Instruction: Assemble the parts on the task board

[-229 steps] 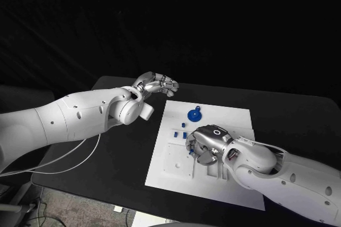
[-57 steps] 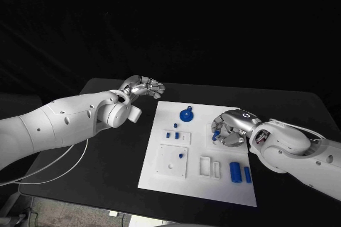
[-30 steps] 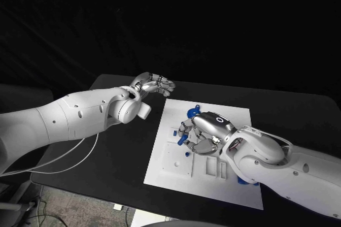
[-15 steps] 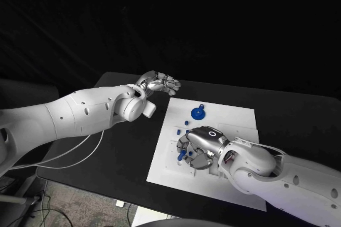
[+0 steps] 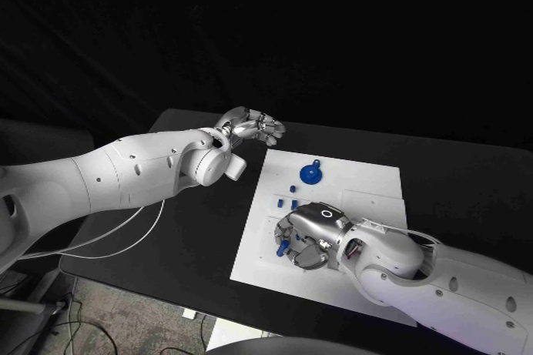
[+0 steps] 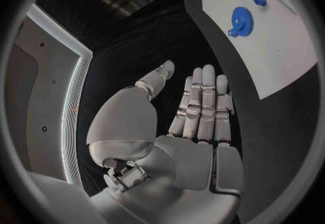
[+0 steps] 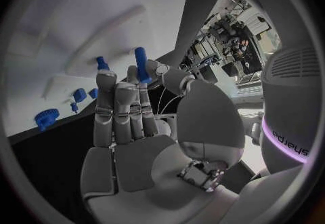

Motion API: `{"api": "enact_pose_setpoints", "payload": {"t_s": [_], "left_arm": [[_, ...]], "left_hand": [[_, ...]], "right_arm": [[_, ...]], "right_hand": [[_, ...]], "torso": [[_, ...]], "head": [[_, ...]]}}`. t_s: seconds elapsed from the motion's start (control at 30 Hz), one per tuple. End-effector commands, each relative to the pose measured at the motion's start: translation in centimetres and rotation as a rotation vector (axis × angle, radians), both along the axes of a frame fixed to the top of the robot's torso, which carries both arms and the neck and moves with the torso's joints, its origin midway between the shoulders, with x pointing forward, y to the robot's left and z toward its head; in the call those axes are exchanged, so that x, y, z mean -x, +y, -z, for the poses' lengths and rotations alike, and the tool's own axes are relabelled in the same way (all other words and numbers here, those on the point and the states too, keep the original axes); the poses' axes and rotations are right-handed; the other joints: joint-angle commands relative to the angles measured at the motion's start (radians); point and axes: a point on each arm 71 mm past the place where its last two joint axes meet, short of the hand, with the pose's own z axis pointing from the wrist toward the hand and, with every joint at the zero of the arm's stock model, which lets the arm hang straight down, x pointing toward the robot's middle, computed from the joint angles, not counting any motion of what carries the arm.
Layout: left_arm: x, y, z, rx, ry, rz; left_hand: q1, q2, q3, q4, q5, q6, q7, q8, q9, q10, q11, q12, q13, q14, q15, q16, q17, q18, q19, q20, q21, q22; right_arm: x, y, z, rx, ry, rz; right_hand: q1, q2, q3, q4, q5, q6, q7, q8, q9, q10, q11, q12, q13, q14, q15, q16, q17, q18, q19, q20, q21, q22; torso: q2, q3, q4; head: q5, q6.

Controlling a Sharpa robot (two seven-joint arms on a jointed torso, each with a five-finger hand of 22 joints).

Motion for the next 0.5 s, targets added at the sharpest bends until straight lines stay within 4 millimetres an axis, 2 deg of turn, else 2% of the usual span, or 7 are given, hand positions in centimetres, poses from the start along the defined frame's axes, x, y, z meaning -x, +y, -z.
{"api": "enact_pose_setpoints", "payload": {"t_s": [0.03, 0.5], "left_arm": [[0.05, -0.25, -0.09, 0.009, -0.003, 0.019], [0.05, -0.16, -0.06, 0.007, 0.001, 0.019]], "left_hand": [[-0.003, 0.005, 0.001, 0.007, 0.004, -0.007, 0.002, 0.007, 0.001, -0.007, 0.002, -0.003, 0.002, 0.008, 0.001, -0.004, 0.001, -0.004, -0.001, 0.006, -0.004, 0.001], [-0.004, 0.005, 0.000, 0.008, 0.004, -0.007, 0.002, 0.007, 0.001, -0.007, 0.002, -0.003, 0.002, 0.008, 0.001, -0.005, 0.003, -0.005, -0.001, 0.006, -0.004, 0.002]], "right_arm": [[0.05, 0.00, 0.21, 0.024, -0.006, -0.003], [-0.23, -0.41, 0.22, 0.033, -0.035, 0.027]], "right_hand": [[0.002, 0.012, 0.000, -0.006, 0.004, 0.007, 0.002, 0.000, 0.001, 0.032, -0.009, -0.002, -0.002, -0.008, -0.013, 0.003, 0.001, 0.037, -0.005, -0.005, 0.006, 0.019], [0.002, 0.013, 0.000, -0.009, 0.003, 0.008, 0.002, 0.000, 0.002, 0.032, -0.010, -0.002, 0.000, -0.008, -0.013, 0.003, 0.002, 0.037, -0.005, -0.005, 0.007, 0.019]], "torso": [[0.000, 0.0000, 0.0002], [0.000, -0.0006, 0.0000]], "head": [[0.001, -0.002], [0.002, -0.004]]}}
